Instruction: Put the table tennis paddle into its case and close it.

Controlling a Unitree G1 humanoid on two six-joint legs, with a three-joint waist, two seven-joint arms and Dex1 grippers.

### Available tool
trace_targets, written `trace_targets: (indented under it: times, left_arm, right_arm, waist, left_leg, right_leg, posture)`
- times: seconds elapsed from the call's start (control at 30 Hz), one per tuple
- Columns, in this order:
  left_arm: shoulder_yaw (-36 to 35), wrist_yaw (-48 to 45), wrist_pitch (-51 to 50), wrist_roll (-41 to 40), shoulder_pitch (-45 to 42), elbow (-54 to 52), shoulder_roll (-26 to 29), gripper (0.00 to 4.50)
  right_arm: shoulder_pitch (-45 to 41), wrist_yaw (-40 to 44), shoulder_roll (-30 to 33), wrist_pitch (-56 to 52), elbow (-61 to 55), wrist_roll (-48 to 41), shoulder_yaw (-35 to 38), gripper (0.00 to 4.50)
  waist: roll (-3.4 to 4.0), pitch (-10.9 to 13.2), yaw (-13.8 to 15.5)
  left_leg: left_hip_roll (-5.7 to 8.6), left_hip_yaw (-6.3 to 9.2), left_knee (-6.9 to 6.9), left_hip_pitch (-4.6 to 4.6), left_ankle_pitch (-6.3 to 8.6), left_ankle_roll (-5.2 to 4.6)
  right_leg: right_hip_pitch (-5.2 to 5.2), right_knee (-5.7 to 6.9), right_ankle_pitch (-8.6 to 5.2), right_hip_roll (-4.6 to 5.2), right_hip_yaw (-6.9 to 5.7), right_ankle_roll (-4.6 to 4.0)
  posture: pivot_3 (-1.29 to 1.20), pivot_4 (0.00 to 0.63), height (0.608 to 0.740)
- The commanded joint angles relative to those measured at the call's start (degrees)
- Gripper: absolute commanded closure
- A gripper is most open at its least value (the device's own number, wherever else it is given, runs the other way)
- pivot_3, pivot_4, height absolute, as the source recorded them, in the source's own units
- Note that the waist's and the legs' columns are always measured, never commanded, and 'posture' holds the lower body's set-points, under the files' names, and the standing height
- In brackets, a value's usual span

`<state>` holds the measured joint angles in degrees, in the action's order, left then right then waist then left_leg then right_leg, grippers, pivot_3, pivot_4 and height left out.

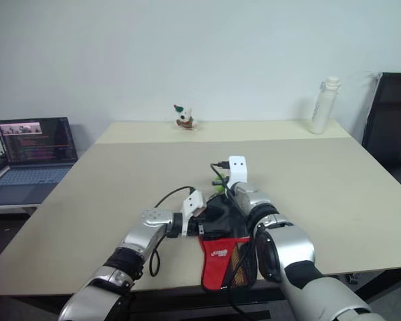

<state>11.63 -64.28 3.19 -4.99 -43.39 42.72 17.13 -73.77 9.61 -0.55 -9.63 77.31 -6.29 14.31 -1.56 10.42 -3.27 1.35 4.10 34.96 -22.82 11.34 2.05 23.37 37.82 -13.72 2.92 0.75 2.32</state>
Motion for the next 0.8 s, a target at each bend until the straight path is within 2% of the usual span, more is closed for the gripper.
trace_targets:
  times: [0.03,0.27,0.5,0.63,0.8]
  left_arm:
    - [0.93,-0.07,1.56,1.96,-0.44,3.79,-0.69,0.00]
    - [0.60,0.04,3.18,2.21,-2.08,7.66,-1.81,0.00]
    - [-0.06,0.31,4.06,2.59,-3.97,10.70,-2.83,0.00]
    - [-0.66,1.17,4.66,2.66,-5.23,12.66,-4.03,0.00]
    - [-1.12,2.57,5.58,2.91,-6.79,15.15,-5.15,0.00]
  right_arm:
    - [-1.77,-1.04,3.69,2.75,-2.86,0.82,-0.28,4.46]
    - [-0.30,-1.94,10.18,3.73,-3.94,2.22,-1.24,4.46]
    - [3.39,0.90,15.95,1.46,-8.69,2.61,-2.60,4.46]
    - [10.82,4.37,21.14,-6.58,-22.16,2.04,-3.02,4.46]
    - [25.75,6.77,25.54,-26.63,-54.12,-1.14,-2.05,4.46]
  waist:
    - [0.00,0.00,0.08]
    - [0.00,0.00,0.23]
    - [0.01,0.00,0.90]
    - [0.02,0.01,1.67]
    - [0.11,0.04,1.95]
  left_leg:
    - [0.00,0.00,0.01,0.00,0.00,0.00]
    - [0.03,0.00,0.01,0.03,-0.01,-0.01]
    - [0.05,0.01,0.05,0.02,-0.01,-0.02]
    - [0.06,0.05,0.08,-0.02,-0.01,-0.02]
    - [0.06,0.14,0.11,-0.14,-0.01,-0.02]
  right_leg:
    - [-0.01,0.00,0.00,0.00,-0.01,0.00]
    - [-0.06,0.00,-0.11,0.02,0.00,0.19]
    - [-0.11,-0.02,-0.13,0.08,-0.01,0.24]
    - [-0.11,-0.05,-0.14,0.11,-0.06,0.28]
    - [-0.11,-0.11,-0.16,0.20,-0.13,0.34]
  posture:
    - [0.00,0.150,0.740]
    - [0.00,0.150,0.740]
    - [0.00,0.150,0.740]
    - [0.00,0.150,0.740]
    - [0.00,0.150,0.740]
